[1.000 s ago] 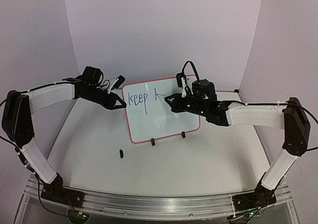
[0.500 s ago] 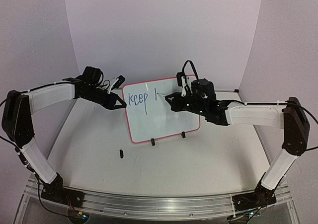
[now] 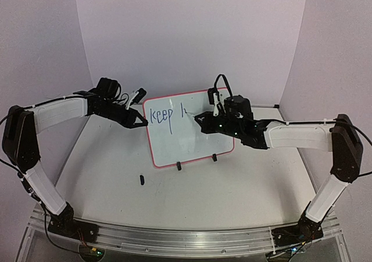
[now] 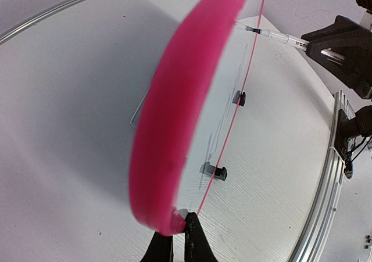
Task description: Write a sentence on the whiteboard
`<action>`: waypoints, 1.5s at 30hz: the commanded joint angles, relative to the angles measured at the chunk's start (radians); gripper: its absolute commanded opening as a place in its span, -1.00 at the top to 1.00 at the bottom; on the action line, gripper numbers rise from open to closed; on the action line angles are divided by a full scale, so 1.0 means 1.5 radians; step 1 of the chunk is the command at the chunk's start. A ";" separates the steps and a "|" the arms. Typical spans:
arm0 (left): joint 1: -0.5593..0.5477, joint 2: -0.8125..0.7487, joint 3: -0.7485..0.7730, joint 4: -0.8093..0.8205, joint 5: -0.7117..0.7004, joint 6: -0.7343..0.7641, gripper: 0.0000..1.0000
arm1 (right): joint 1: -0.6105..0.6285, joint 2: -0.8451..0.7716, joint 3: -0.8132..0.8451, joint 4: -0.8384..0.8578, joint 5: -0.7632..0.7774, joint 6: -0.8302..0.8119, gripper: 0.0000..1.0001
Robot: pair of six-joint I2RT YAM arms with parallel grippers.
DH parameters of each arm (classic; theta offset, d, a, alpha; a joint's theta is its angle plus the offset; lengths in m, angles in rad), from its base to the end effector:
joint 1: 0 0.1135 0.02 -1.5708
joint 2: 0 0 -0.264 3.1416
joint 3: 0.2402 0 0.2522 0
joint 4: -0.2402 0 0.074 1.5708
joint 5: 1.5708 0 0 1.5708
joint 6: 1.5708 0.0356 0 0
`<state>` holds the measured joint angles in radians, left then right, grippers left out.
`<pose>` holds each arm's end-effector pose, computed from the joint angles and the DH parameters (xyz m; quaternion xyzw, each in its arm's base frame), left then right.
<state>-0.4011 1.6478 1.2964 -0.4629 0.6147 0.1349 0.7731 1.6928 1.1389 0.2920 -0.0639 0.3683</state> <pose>0.3250 -0.1601 0.2738 0.3423 0.8246 -0.3254 0.3116 0.2831 0.2794 0.2694 -0.1784 0.7729 0.3500 0.4983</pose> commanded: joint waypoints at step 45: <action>-0.030 0.026 0.002 -0.037 -0.039 0.039 1.00 | -0.001 -0.010 0.005 0.017 0.005 0.004 1.00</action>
<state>-0.4068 1.6482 1.3022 -0.4709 0.6083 0.1394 0.7738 1.7016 1.1366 0.2901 -0.1116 0.3683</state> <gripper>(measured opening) 0.036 0.066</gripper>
